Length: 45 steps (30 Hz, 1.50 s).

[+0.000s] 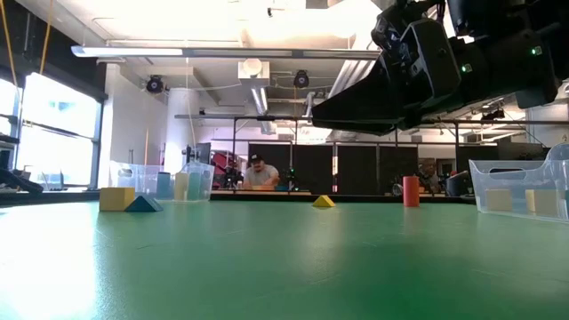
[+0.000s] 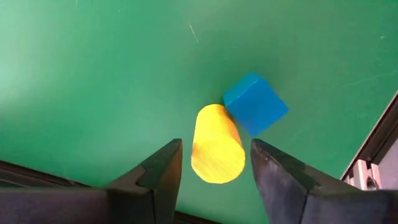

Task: Sort blocks by size
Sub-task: Put the yellow cylindrical block into the top transparent bin

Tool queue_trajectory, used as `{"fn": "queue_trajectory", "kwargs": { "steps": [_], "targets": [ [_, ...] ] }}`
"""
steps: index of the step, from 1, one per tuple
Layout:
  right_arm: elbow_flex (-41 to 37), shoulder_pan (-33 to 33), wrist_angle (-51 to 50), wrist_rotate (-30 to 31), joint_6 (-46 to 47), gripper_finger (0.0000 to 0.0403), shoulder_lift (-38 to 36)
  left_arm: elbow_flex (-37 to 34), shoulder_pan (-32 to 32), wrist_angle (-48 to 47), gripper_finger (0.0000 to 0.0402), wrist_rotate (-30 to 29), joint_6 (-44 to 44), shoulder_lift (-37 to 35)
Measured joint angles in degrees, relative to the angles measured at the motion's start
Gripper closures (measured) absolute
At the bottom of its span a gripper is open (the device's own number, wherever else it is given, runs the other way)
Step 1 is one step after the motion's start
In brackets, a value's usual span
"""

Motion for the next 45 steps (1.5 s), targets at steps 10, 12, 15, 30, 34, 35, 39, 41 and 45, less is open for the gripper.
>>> {"fn": "queue_trajectory", "kwargs": {
  "steps": [10,12,15,30,34,35,39,41,45],
  "targets": [
    [0.00,0.00,-0.47,-0.01,0.00,0.0234,0.00,-2.10,-0.11,3.27,0.0229,0.53,-0.75,0.28],
    [0.00,0.00,-0.46,0.00,0.00,0.0234,0.00,-2.10,0.01,3.33,0.0230,0.53,-0.74,0.28],
    [0.00,0.00,-0.44,-0.02,0.02,0.0234,0.00,-2.10,0.04,3.28,0.0239,0.53,-0.66,0.28],
    [0.00,0.00,-0.46,0.00,-0.06,0.0234,0.00,1.66,13.29,0.72,0.0327,6.84,12.92,-0.09],
    [0.00,0.00,-0.46,0.00,0.00,0.0234,0.00,7.31,22.57,-10.14,0.0327,2.15,29.07,-0.11],
    [0.00,0.00,-0.46,0.00,0.04,0.0234,0.00,8.80,25.11,-13.06,0.0327,0.33,33.02,-0.13],
    [0.00,0.00,-0.55,0.00,0.98,0.0234,0.00,12.86,36.21,-21.58,0.0327,-5.84,47.87,-0.15],
    [-0.01,0.00,-0.90,0.00,1.47,0.0234,0.00,13.73,42.22,-23.62,0.0327,-7.98,54.94,-0.15],
    [-0.02,0.00,-1.90,0.02,2.88,0.0234,0.00,13.18,56.14,-24.02,0.0327,-10.10,66.91,-0.67]
  ]
}}
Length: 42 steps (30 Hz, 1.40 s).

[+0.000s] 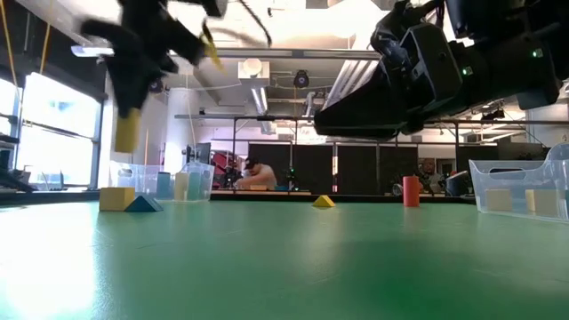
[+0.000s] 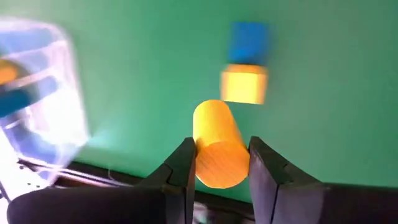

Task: Sort blocks by size
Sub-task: Put the yellow cylindrical block into the top transparent bin, then put the blue triangular block into the bottom transparent bin

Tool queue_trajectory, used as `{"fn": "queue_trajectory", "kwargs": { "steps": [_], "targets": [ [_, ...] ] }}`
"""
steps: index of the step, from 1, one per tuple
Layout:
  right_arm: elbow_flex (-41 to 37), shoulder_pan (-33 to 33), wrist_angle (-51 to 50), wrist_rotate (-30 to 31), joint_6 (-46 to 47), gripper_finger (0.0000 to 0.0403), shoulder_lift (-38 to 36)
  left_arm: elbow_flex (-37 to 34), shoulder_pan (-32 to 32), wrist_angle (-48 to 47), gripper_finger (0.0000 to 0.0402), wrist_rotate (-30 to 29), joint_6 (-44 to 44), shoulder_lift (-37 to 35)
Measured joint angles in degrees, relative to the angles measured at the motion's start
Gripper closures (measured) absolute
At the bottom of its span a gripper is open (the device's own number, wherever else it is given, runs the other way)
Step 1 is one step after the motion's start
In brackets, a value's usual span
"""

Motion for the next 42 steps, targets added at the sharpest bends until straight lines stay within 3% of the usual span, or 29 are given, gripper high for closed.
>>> {"fn": "queue_trajectory", "kwargs": {
  "steps": [5,8,13,17,24,33,42],
  "targets": [
    [0.00,0.14,-0.70,-0.02,2.06,0.0234,0.00,-0.17,19.22,2.24,0.0327,-5.70,9.17,-1.92],
    [0.00,0.15,-1.15,-0.03,2.54,0.0234,0.00,-0.19,30.19,9.55,0.0327,-7.51,11.67,-3.23],
    [0.00,0.15,-1.13,-0.01,3.82,0.0234,0.00,-1.33,45.12,21.82,0.0327,-1.77,13.11,-2.36],
    [0.00,0.15,-1.51,-0.02,5.09,0.0234,0.00,-3.15,52.32,25.70,0.0327,2.12,11.91,-0.16],
    [0.00,-0.22,-1.35,-0.02,5.20,0.0234,0.00,-6.31,57.11,27.98,0.0324,4.84,11.49,3.21],
    [0.00,-0.28,-1.49,0.02,7.10,0.0234,0.00,-6.31,57.19,32.28,0.0259,4.81,11.14,4.26],
    [0.00,-0.28,-1.50,0.01,7.26,0.0234,0.00,-6.31,57.19,32.78,0.0249,4.48,10.34,4.26]
  ]
}}
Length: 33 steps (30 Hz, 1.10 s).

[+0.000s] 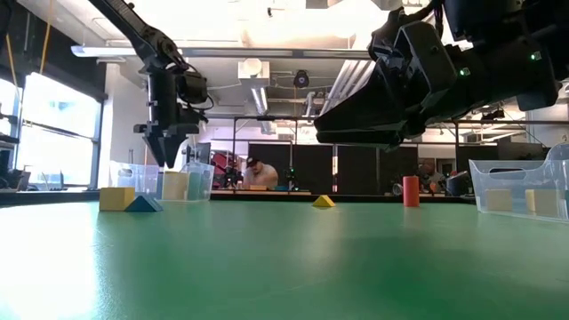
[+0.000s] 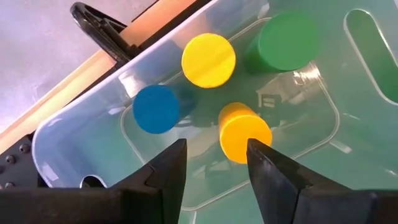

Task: Sort blocks by size
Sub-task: Put the blue triangular block into the bottom transparent bin

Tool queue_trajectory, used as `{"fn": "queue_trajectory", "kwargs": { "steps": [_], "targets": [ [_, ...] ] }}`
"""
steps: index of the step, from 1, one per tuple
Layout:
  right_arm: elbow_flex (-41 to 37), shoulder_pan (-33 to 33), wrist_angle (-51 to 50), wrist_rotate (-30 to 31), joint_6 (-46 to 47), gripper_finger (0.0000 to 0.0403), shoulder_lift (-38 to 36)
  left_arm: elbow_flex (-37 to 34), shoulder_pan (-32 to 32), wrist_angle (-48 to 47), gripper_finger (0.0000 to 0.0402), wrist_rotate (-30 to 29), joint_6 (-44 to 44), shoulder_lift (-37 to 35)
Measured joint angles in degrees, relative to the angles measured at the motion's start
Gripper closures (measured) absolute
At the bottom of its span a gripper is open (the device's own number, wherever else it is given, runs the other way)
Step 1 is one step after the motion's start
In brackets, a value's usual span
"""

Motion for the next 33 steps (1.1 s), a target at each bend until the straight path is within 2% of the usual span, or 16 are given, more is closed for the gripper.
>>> {"fn": "queue_trajectory", "kwargs": {
  "steps": [3,9,16,21,26,31,33],
  "targets": [
    [0.00,0.00,0.00,0.00,0.00,0.0234,0.00,0.04,0.03,-0.15,0.0248,-1.25,-0.49,-0.20],
    [0.00,0.00,0.00,0.00,-0.04,0.0234,0.00,4.30,-1.29,-7.29,0.0248,-1.46,-1.35,-0.93],
    [0.00,0.00,-0.04,0.01,0.35,0.0234,0.00,4.52,-8.48,-7.06,0.0248,2.57,-1.17,-10.48],
    [0.00,0.02,0.00,0.04,0.37,0.0234,0.00,0.06,-19.09,0.32,0.0248,3.00,-2.06,-20.92],
    [0.00,0.07,0.99,2.19,-0.05,0.0234,0.00,-10.40,-33.61,14.05,0.0248,2.64,-4.21,-30.69],
    [-0.01,1.05,-2.38,9.64,-1.84,0.0234,-2.97,-23.16,-47.92,28.13,0.0248,-1.92,-8.08,-36.07],
    [0.00,2.10,-5.67,10.75,-3.44,0.0234,-5.81,-27.46,-52.87,31.10,0.0248,-4.62,-10.15,-36.59]
  ]
}}
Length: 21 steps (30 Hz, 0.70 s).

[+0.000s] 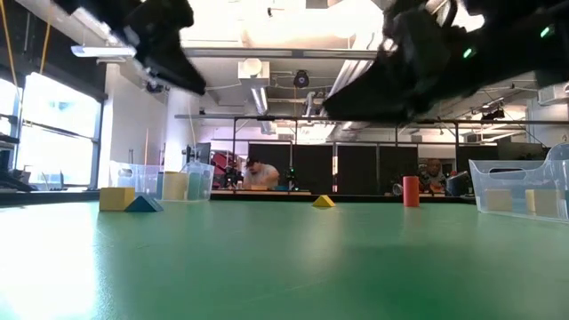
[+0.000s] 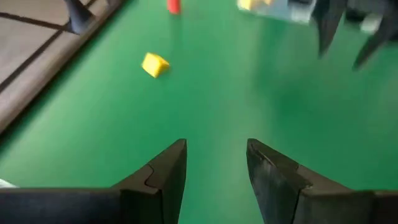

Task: Sort blocks by size
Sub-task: Put the blue triangular block into the bottom transparent bin

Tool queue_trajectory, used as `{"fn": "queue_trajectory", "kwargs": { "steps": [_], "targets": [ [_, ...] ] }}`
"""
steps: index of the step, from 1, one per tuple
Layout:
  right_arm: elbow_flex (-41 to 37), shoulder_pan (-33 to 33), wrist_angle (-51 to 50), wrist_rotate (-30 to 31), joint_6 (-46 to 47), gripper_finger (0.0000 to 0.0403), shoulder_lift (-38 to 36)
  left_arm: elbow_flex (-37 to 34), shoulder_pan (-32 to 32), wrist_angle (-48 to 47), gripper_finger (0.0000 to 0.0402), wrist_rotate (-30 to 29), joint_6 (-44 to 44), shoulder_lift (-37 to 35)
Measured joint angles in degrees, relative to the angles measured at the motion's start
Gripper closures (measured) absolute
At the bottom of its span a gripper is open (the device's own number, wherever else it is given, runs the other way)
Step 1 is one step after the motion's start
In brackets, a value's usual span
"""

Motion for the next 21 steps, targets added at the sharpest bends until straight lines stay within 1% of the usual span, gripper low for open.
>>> {"fn": "queue_trajectory", "kwargs": {
  "steps": [3,6,8,10,13,15,17,19,21],
  "targets": [
    [0.00,1.62,-6.02,0.66,-1.36,0.0234,-5.07,-5.24,-6.32,2.89,0.0248,-5.44,-4.33,0.14],
    [0.00,3.42,-11.12,3.78,-1.74,0.0234,-9.74,-9.86,-12.56,12.09,0.0250,-12.13,-9.21,0.77],
    [0.00,4.81,-13.75,6.52,-1.74,0.0234,-12.42,-12.73,-16.67,21.52,0.0254,-15.73,-9.67,1.54],
    [0.00,5.96,-14.40,8.83,-1.76,0.0234,-14.49,-15.33,-20.40,30.32,0.0260,-18.64,-8.11,2.59],
    [0.00,7.67,-15.33,10.84,-2.80,0.0234,-16.61,-17.53,-23.82,38.60,0.0265,-20.44,-6.61,4.47],
    [0.00,8.25,-15.32,10.89,-3.38,0.0234,-17.33,-18.26,-24.68,39.39,0.0265,-20.72,-7.05,5.15],
    [0.00,8.61,-15.02,10.93,-3.99,0.0234,-17.45,-18.17,-24.68,37.40,0.0264,-20.60,-5.79,5.57],
    [0.00,8.61,-15.12,10.91,-4.09,0.0234,-17.45,-17.88,-24.66,33.44,0.0260,-20.62,-2.76,5.56],
    [0.00,8.51,-15.45,10.93,-3.52,0.0234,-17.45,-16.29,-23.94,27.24,0.0252,-20.51,-1.76,5.58]
  ]
}}
